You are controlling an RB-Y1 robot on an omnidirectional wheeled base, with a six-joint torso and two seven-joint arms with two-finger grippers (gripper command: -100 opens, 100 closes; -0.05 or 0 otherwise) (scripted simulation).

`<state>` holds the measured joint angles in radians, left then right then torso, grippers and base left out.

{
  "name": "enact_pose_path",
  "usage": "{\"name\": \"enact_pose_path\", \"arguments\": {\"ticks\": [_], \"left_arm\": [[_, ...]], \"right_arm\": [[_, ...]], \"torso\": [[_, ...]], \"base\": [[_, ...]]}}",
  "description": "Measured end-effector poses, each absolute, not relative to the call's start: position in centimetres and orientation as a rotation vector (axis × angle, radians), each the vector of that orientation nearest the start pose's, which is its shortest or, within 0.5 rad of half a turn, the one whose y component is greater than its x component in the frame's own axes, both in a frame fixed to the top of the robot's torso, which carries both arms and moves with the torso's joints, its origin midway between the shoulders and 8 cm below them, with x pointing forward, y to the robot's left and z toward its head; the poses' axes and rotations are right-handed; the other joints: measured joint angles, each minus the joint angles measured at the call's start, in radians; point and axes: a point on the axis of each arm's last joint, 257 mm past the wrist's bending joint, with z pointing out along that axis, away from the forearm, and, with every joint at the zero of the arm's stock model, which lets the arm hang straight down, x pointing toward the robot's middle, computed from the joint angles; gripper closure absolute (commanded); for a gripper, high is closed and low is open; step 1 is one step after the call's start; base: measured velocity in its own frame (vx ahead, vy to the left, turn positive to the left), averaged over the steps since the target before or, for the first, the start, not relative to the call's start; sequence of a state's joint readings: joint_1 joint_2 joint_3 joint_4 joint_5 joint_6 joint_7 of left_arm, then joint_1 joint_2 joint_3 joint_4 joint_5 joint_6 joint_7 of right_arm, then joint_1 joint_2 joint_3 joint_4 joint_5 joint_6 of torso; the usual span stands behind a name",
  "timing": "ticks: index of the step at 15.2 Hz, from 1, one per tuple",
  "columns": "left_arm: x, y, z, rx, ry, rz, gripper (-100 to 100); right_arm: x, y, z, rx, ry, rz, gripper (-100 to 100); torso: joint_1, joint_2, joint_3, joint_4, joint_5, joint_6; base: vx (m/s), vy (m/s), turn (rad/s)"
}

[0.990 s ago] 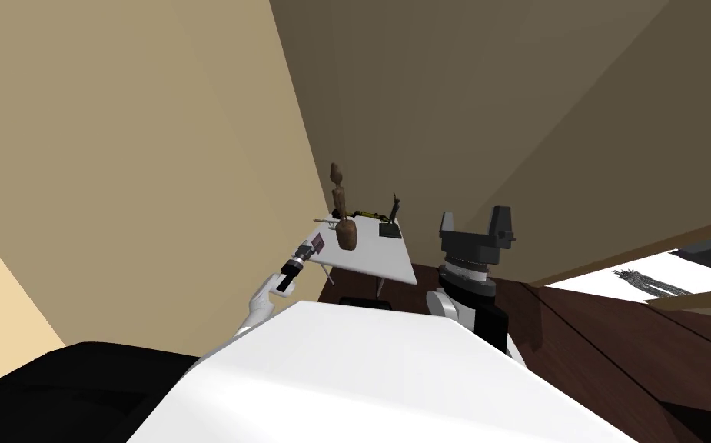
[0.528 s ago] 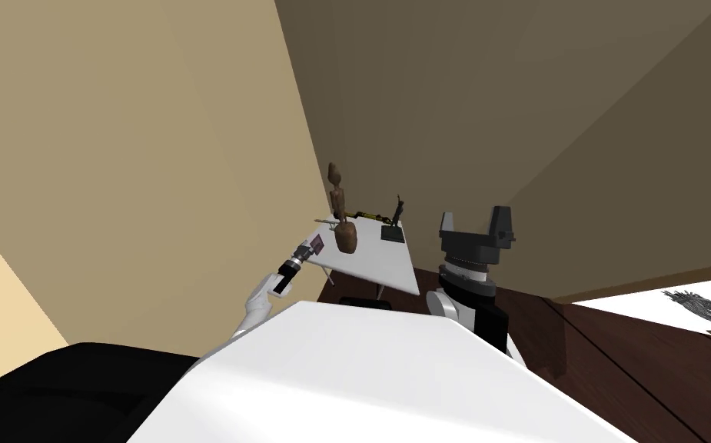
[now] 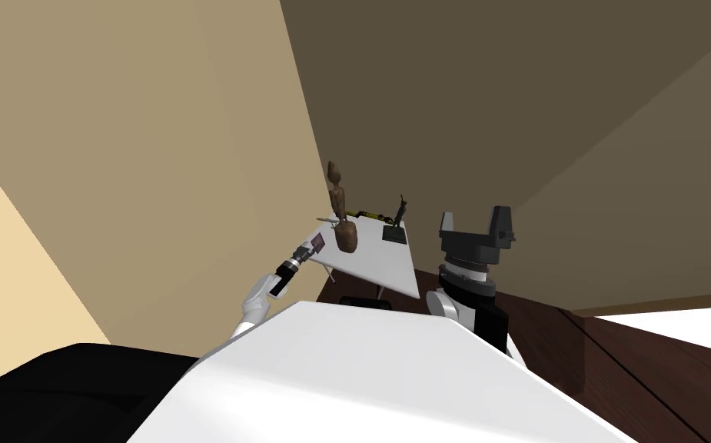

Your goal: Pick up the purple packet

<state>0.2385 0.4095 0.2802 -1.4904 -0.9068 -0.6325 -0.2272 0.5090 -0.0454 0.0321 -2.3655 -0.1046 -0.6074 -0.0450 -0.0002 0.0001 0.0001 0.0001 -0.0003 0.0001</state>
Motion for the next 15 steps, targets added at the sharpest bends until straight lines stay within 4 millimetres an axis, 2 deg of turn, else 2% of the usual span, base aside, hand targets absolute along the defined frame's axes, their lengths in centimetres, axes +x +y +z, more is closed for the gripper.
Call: {"name": "enact_pose_path", "arguments": {"ticks": [6, 12, 15], "left_arm": [[43.9, 38.0, -24.8, 0.167, 1.594, -0.216, -100], [47.4, 37.8, -24.5, 0.157, 1.561, -0.228, -100], [48.3, 38.2, -25.0, 0.141, 1.567, -0.23, -100]], "right_arm": [[30.5, -27.2, 7.6, 0.561, 0.445, 1.482, 0], [30.5, -27.2, 7.6, 0.561, 0.445, 1.482, 0], [30.5, -27.2, 7.6, 0.561, 0.445, 1.482, 0]], "torso": [[0.001, 0.0, 0.0, 0.0, 0.0, 0.0], [0.003, 0.008, 0.004, 0.002, 0.001, 0.0], [0.003, 0.004, 0.002, 0.001, 0.001, 0.0]], "base": [[-0.007, 0.002, -0.023], [-0.107, 0.023, -0.079], [-0.059, 0.017, -0.066]]}}
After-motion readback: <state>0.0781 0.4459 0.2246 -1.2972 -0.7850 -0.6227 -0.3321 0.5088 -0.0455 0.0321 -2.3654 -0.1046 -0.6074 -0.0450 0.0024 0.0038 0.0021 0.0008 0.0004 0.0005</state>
